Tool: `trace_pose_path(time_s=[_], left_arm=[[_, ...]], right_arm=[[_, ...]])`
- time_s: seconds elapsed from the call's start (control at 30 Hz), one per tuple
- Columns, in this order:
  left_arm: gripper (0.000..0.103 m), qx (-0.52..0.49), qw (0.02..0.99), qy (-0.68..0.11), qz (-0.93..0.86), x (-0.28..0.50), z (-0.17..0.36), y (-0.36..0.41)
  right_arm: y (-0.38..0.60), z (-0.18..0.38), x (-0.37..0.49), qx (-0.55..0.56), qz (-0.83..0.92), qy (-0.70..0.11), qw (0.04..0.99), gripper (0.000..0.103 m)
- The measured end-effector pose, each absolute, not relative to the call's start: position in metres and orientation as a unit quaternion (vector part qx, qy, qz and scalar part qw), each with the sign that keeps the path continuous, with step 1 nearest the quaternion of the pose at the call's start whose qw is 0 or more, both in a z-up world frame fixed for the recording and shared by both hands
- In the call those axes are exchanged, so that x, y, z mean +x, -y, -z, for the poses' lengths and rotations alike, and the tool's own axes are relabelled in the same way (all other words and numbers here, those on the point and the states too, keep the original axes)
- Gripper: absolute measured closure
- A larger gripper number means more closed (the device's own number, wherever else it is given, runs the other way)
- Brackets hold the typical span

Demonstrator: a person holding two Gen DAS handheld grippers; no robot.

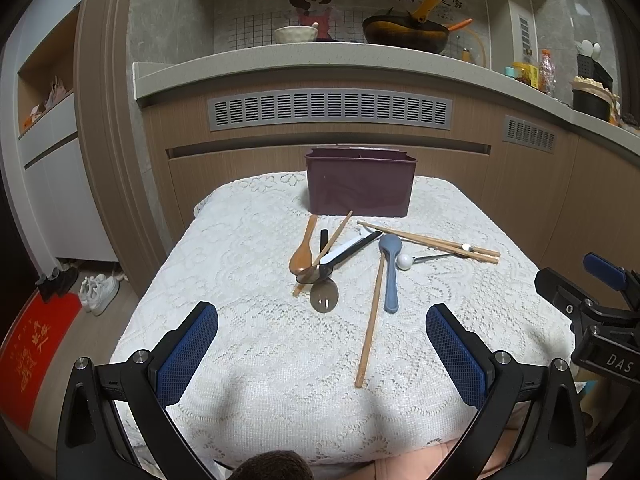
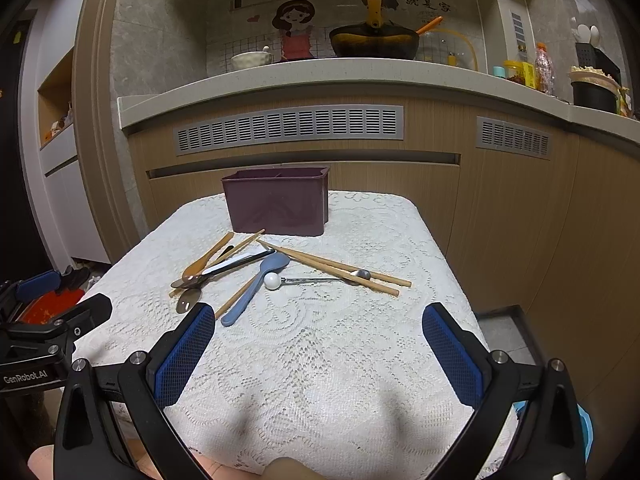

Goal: Organize utensils

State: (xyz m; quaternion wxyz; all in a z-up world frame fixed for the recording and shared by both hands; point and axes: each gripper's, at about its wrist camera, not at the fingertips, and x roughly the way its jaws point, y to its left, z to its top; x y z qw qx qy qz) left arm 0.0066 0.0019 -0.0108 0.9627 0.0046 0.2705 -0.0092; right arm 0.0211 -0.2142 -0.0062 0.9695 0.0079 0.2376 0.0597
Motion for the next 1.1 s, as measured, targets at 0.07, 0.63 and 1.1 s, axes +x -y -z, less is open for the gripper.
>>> trace_pose_path(time_s=[0.07, 0.63, 1.1], left_arm=[[0.000, 0.003, 0.961, -0.276, 0.011, 0.010, 0.011, -0.003], [0.000, 0.019, 0.949, -0.313, 0.031, 0.122, 0.019, -0.023], [0.000, -0.017, 0.936, -0.350, -0.009, 0.193, 0.042, -0.094]], right_arm=[[0.216, 0.006, 0.024, 0.010, -0.058, -0.239, 0.969, 0.000], [0.205, 0.007, 0.125, -0.042, -0.123, -0.294, 0.947, 0.000], [0.141, 0.065, 0.242, -0.024, -0.179, -0.455, 0.872, 0.052]])
